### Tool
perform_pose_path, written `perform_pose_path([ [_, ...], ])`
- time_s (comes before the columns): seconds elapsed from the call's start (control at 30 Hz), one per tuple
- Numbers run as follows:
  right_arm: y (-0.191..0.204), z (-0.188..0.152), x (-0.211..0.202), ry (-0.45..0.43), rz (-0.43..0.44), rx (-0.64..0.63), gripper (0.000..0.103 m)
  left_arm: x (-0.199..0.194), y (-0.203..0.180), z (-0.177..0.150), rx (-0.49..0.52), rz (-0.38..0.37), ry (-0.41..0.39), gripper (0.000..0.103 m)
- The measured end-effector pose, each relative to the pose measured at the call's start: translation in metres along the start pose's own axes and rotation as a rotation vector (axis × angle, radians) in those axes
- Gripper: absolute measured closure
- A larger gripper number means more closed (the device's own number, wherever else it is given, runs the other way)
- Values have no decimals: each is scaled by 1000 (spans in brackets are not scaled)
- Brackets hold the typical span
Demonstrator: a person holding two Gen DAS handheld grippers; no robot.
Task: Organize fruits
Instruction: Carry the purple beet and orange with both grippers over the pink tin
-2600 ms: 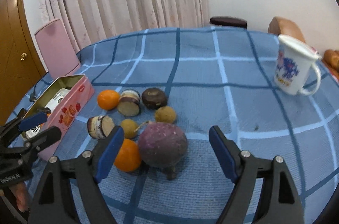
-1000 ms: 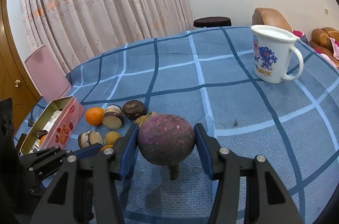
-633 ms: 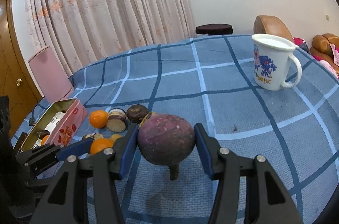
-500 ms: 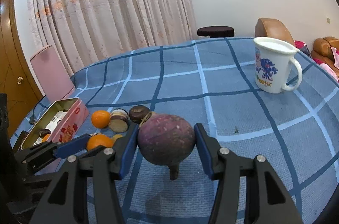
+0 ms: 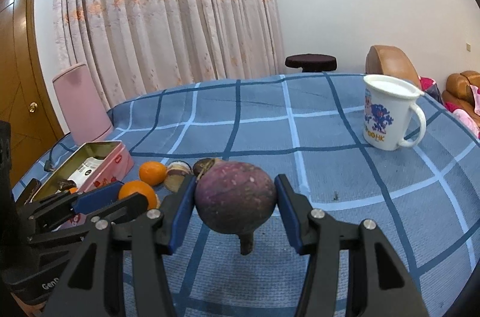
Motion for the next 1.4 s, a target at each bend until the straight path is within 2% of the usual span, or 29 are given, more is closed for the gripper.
perform_pose_path([
  [0.33,9,1,-10,-52,-18,-47,47,-10,3,0,-2,5,-49,63],
  [0.53,19,4,-9,-53,-23,-82,47,-18,12,1,-1,27,-70,63],
  [0.83,57,17,9,-29,54,-141,47,-32,44,13,-42,70,-92,63],
  [1.4,151,76,33,-95,240,-272,47,-65,120,37,-121,257,-154,63],
])
Point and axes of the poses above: each gripper's, at about its wrist camera, not at the fingertips, and x roughly the way its jaws point, y to its left, z to its top, the point moved 1 cm from there along x, roughly the way its jaws point, and after that the axes turned 13 degrees about -x, right-handed, at the moved point
